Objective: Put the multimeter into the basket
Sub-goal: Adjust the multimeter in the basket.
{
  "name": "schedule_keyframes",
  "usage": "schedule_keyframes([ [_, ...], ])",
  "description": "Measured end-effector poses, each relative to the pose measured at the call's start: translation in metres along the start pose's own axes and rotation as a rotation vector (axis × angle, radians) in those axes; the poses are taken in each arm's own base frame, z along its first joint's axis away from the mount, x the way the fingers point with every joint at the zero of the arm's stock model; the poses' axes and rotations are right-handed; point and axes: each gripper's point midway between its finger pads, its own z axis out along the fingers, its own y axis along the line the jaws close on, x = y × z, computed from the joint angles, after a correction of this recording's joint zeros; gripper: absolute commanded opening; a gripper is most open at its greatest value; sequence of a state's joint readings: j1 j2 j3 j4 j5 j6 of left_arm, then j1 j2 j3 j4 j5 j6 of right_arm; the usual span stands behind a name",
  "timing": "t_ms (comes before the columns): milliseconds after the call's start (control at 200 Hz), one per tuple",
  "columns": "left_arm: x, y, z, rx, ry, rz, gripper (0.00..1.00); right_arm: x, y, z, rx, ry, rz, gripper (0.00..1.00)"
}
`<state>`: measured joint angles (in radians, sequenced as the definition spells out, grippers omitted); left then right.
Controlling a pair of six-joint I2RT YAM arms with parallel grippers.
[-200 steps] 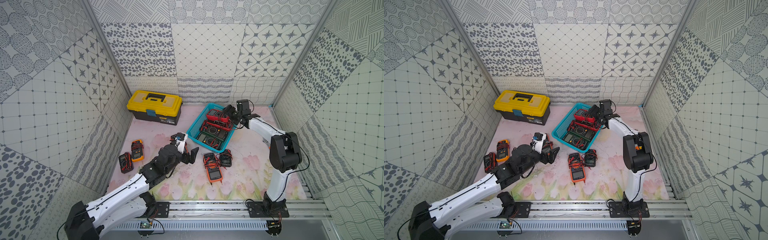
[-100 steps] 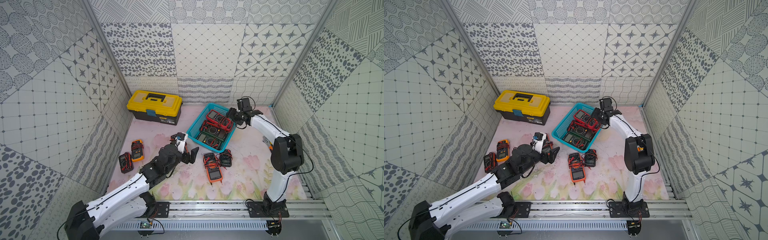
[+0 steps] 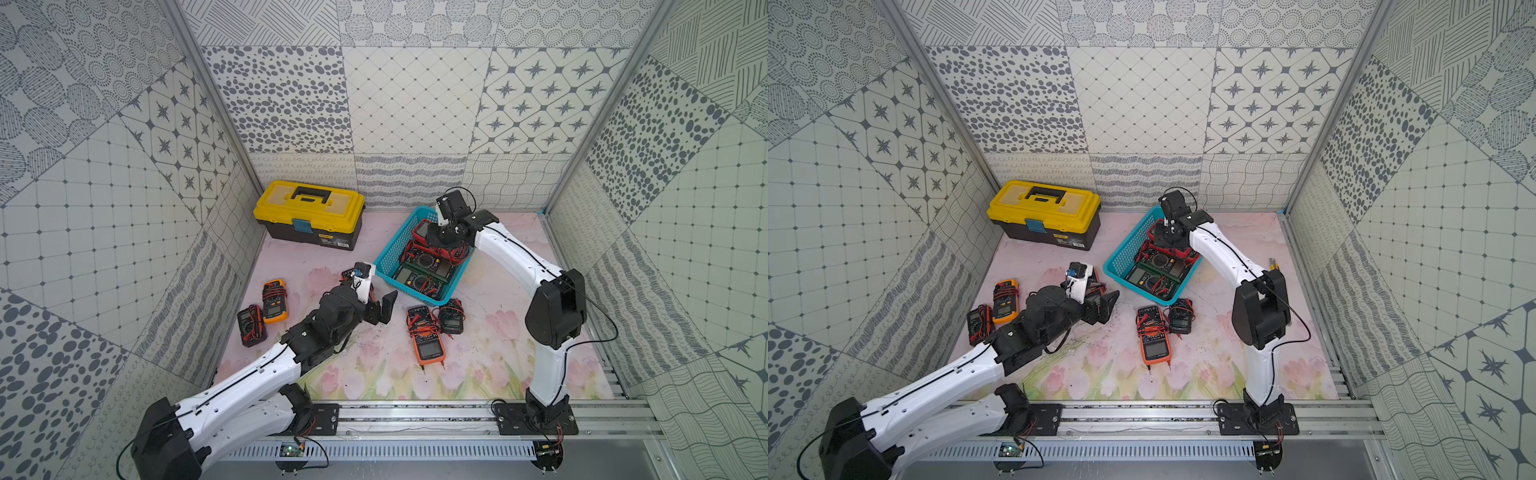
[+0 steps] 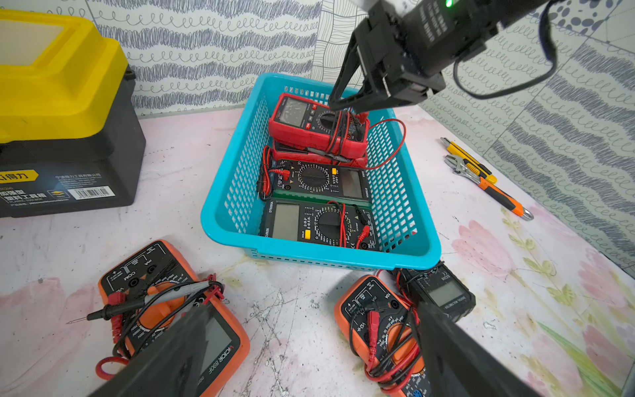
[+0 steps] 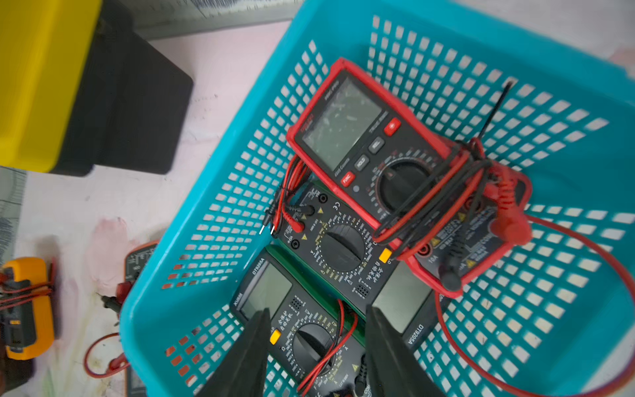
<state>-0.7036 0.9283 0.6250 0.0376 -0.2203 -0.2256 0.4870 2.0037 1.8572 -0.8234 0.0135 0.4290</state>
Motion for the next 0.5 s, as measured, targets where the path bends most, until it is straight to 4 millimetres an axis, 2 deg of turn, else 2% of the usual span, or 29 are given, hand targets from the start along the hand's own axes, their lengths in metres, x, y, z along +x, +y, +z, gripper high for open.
schedule_keyframes([
  [130, 0.0, 0.004, 0.001, -0.016, 0.001, -0.015, 0.99, 0.013, -0.015, 0.035, 0.059, 0.097, -0.026, 0.48],
  [230, 0.0, 0.007, 0.001, -0.028, 0.001, -0.022, 0.99, 0.022, -0.026, 0.055, 0.095, 0.158, -0.035, 0.47],
  [360, 0.0, 0.009, 0.001, -0.036, -0.001, -0.037, 0.99, 0.024, -0.031, 0.059, 0.115, 0.187, -0.046, 0.47],
  [500, -0.001, 0.012, 0.001, -0.043, -0.002, -0.045, 0.99, 0.01, -0.035, 0.053, 0.14, 0.153, -0.058, 0.47],
])
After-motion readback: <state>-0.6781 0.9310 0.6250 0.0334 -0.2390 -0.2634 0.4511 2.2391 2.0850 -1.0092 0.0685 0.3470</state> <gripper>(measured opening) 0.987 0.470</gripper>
